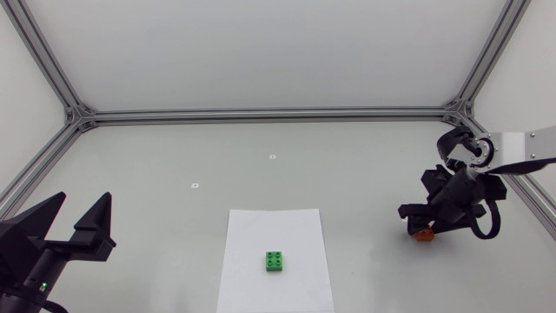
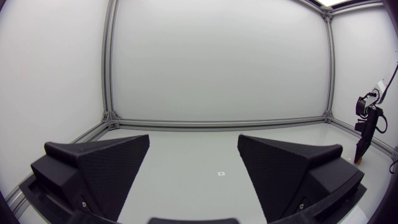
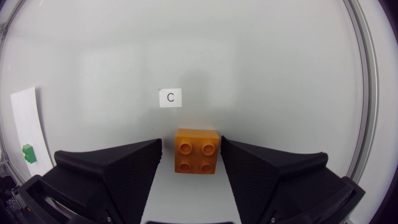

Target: Pick up the orange 2x2 brick with the right arm and stack it on top of the green 2x2 brick in the center

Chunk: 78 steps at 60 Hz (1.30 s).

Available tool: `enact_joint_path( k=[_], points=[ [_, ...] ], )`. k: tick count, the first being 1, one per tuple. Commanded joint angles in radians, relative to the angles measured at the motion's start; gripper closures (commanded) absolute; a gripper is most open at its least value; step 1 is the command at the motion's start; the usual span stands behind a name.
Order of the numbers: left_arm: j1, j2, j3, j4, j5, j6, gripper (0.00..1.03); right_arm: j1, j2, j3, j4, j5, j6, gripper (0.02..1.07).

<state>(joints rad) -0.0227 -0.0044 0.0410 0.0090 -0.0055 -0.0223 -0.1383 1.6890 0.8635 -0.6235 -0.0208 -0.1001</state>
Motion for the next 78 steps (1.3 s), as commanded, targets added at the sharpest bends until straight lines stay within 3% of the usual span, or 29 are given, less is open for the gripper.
enact_joint_path(
  k=[1, 13, 45, 55, 63, 78],
  points=[
    [0.003, -0.008, -0.041, -0.015, 0.006, 0.013, 0.04, 0.005, 0.003, -0.021, 0.005, 0.01, 0.02, 0.42],
    [0.003, -0.008, -0.041, -0.015, 0.004, 0.013, 0.04, -0.003, -0.006, -0.021, 0.007, 0.012, 0.011, 0.53],
    [0.003, -0.008, -0.041, -0.015, 0.004, 0.013, 0.04, -0.023, -0.011, -0.027, 0.022, 0.01, -0.013, 0.61],
    [0.003, -0.008, -0.041, -0.015, 0.004, 0.013, 0.04, -0.023, -0.037, -0.037, 0.025, 0.002, -0.02, 0.74],
    [0.003, -0.008, -0.041, -0.015, 0.004, 0.013, 0.04, -0.021, -0.057, -0.044, 0.024, 0.001, -0.036, 0.78],
    [0.003, -0.008, -0.041, -0.015, 0.006, 0.013, 0.04, 0.043, -0.149, -0.041, -0.048, 0.007, -0.127, 0.82]
  ],
)
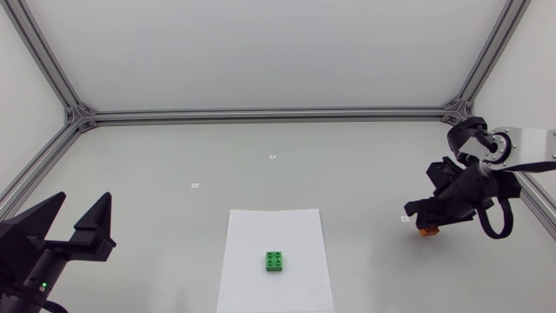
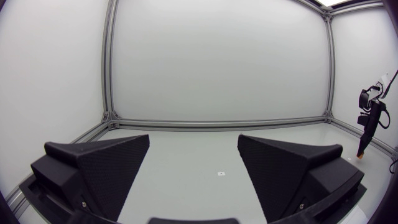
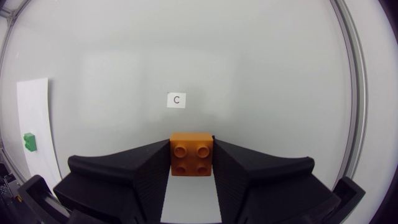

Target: Pick up the orange 2x2 brick with the right arm and stack it on top of the green 2x2 brick in the center

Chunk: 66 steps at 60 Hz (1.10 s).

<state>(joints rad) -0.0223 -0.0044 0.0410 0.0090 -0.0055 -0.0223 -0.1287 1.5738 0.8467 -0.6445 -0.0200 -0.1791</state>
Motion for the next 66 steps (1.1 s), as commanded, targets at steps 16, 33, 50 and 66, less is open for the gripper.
enact_joint_path(
  k=[16, 33, 50, 66],
  points=[
    [0.002, -0.008, -0.041, -0.014, 0.004, 0.013, 0.04, 0.281, -0.158, -0.057, -0.109, 0.04, -0.183, 0.83],
    [0.002, -0.008, -0.041, -0.014, 0.004, 0.013, 0.04, 0.589, -0.196, -0.077, -0.121, 0.089, -0.188, 0.83],
    [0.002, -0.008, -0.041, -0.015, 0.004, 0.013, 0.04, 0.831, -0.141, -0.015, -0.136, 0.081, -0.257, 0.83],
    [0.002, -0.008, -0.041, -0.014, 0.004, 0.013, 0.04, 0.999, -0.011, 0.1, -0.152, 0.081, -0.289, 0.83]
  ],
)
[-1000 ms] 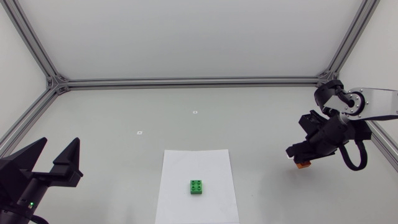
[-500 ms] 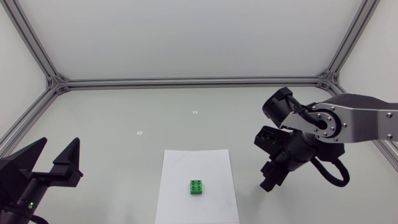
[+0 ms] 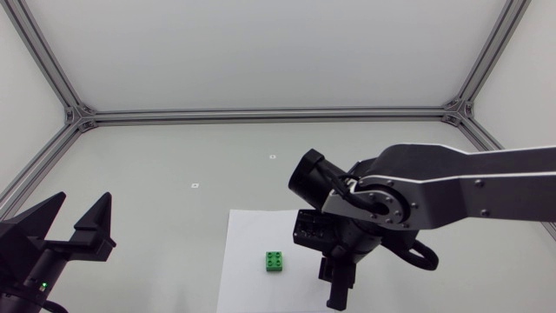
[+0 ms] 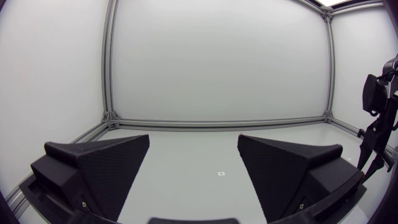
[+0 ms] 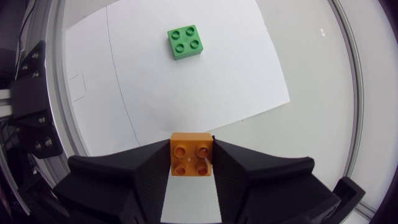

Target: Pick up the orange 2x2 brick with the right arm and stack it on top of the green 2x2 brick in the center

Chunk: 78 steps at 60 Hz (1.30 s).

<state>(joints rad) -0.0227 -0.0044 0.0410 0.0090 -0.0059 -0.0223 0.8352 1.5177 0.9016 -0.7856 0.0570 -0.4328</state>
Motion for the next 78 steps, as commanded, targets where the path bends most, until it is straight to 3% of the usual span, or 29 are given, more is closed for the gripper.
enact_joint_path(
  k=[1, 38, 78],
  points=[
    [0.003, -0.008, -0.041, -0.015, 0.004, 0.013, 0.04, 0.041, 0.053, 0.054, -0.009, 0.004, -0.037, 0.83],
    [0.003, -0.008, -0.041, -0.014, 0.004, 0.013, 0.04, 0.107, 0.24, 0.246, 0.028, -0.083, -0.176, 0.82],
    [0.003, -0.008, -0.041, -0.015, 0.004, 0.013, 0.04, 0.084, 0.36, 0.344, 0.022, -0.08, -0.225, 0.82]
  ],
)
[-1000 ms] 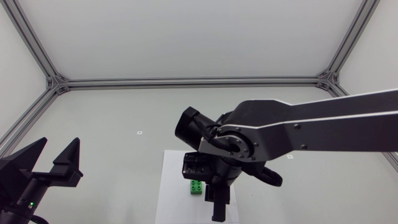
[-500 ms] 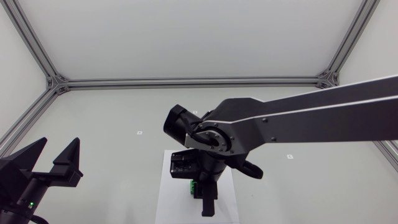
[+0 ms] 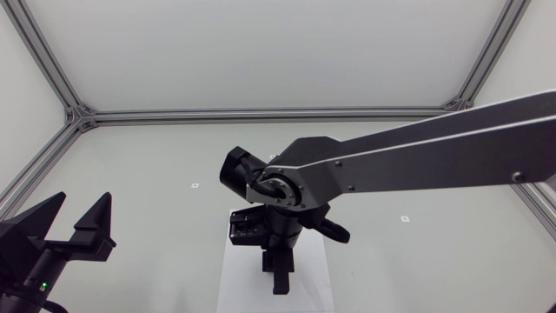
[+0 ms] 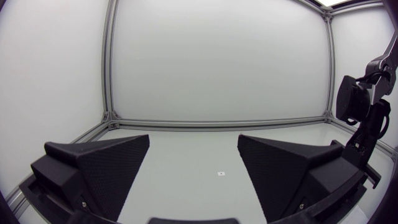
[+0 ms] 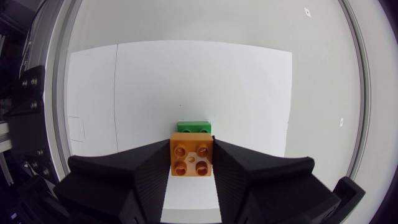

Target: Pick up the orange 2x2 brick with the right arm and stack it on top of the green 2x2 brick in the center

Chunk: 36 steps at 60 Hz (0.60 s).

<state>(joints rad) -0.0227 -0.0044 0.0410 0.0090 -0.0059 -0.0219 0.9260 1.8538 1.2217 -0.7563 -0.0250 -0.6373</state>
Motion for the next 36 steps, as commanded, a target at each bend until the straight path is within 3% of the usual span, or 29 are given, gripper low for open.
enact_joint_path(
  k=[1, 36],
  points=[
    [0.003, -0.008, -0.041, -0.014, 0.004, 0.013, 0.04, -0.009, 0.025, 0.025, -0.008, 0.002, -0.021, 0.82],
    [0.003, -0.008, -0.041, -0.014, 0.004, 0.013, 0.04, -0.01, 0.05, 0.032, -0.009, -0.001, -0.022, 0.82]
  ],
)
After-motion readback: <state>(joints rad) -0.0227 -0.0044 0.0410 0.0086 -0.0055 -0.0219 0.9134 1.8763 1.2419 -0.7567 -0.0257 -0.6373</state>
